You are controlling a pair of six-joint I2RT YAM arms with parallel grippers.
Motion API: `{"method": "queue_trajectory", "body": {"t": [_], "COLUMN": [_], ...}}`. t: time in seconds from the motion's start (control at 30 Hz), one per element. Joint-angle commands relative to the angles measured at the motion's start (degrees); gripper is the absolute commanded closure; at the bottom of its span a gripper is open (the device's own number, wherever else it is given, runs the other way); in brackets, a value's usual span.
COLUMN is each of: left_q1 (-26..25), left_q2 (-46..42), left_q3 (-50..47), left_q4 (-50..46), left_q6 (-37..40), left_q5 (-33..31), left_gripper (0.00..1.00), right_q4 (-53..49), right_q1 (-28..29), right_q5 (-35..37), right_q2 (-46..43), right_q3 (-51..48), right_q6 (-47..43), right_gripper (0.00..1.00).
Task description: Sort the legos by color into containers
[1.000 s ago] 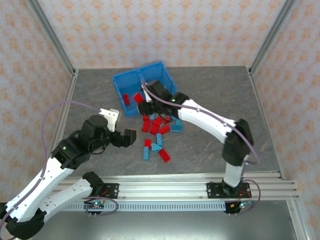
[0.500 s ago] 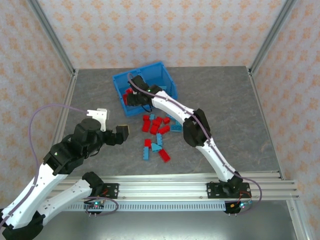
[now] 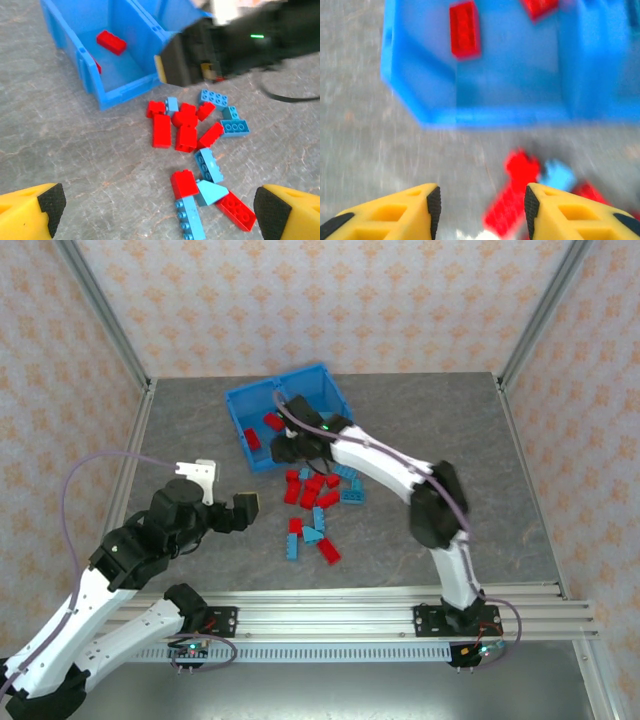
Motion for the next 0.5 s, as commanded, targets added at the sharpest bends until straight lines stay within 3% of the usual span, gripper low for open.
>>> {"method": "queue_trajectory", "body": {"t": [0.0,0.1,0.23,0.37,0.47], "left_q1": [0.0,0.0,0.0,0.0,0.0], "left_q2": [0.9,3.2,6.3,8.4,9.1], "left_q3": [-1.0,-0.3,-0.8,-3.5,-5.0], "left_q4": [2.8,1.4,-0.3,0.2,2.1], "left_q6": [4.8,9.5,15.2,18.8,19.7], "left_q5": [7.4,12.7,20.2,23.9,25.0], "left_gripper": [0.0,0.0,0.0,0.0,0.0], "right_q4": [8.2,6.1,5.5,8.5,10.3], "right_q1": [2.6,6.2,9.7,12.3,12.4], "right_q5": [0.5,0.6,-1.0,-0.3,-0.8], "right_q2": [-16.4,-26.6,-34.3,-36.1,-32.9], "right_q3": [-17.4,-30.2,-43.4,-50.5,-51.7], "right_q6": [-4.1,-6.0,0.4,3.4,2.4], "right_gripper": [0.48,0.44,0.34,0.26,0.24]}}
